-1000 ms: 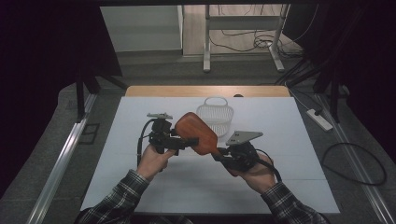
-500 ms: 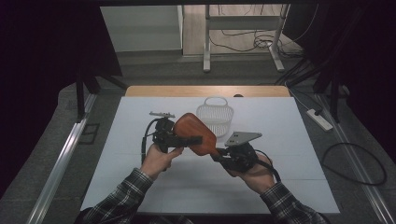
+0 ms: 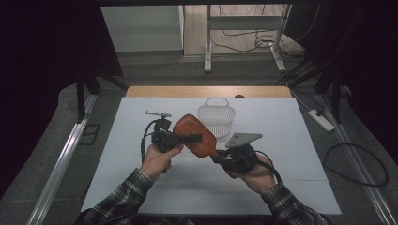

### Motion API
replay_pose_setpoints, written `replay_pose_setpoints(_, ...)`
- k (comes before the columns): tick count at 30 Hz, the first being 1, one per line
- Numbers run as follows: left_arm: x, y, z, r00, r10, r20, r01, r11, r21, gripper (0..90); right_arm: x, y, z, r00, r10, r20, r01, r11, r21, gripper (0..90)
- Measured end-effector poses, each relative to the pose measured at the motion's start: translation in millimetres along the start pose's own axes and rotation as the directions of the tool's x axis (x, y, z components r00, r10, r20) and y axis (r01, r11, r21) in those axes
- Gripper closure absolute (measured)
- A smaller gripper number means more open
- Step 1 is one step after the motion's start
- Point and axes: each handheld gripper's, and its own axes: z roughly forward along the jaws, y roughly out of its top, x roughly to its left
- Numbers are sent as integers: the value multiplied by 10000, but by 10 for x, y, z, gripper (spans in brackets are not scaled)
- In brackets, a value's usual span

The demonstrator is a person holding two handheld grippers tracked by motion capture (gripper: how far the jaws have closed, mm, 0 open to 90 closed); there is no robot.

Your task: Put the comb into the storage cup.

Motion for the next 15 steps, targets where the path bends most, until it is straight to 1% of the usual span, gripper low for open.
replay_pose_setpoints(2, 26, -3, -14, 9992, -223, 335, 226, 9997, -96, 411, 1, -10, 13, 10000, -28, -30, 29, 10000, 57, 722)
replay_pose_setpoints(3, 35, -3, -20, 9984, -272, 497, 276, 9996, -75, 434, -1, -15, 22, 10000, -46, -53, 47, 10000, 84, 722)
replay_pose_setpoints(5, 21, -1, -23, 9983, -169, 564, 170, 9999, -18, 464, 5, -21, 39, 9999, -108, -52, 109, 9998, 166, 722)
replay_pose_setpoints(7, -14, -4, -23, 9986, 10, 525, -11, 10000, 20, 497, 10, -25, 63, 9999, -130, -46, 131, 9995, 274, 722)
replay_pose_setpoints(9, -51, -4, -25, 9991, 202, 372, -205, 9998, 81, 525, 19, -28, 85, 9997, -252, 33, 251, 9989, 388, 722)
replay_pose_setpoints(13, -74, 0, -33, 9988, 340, 361, -342, 9994, 57, 555, 19, -24, 97, 9995, -301, 49, 298, 9987, 409, 715)
replay_pose_setpoints(15, -89, 6, -36, 9984, 501, 273, -504, 9987, 94, 561, 27, -24, 99, 9989, -434, 156, 428, 9983, 385, 708)
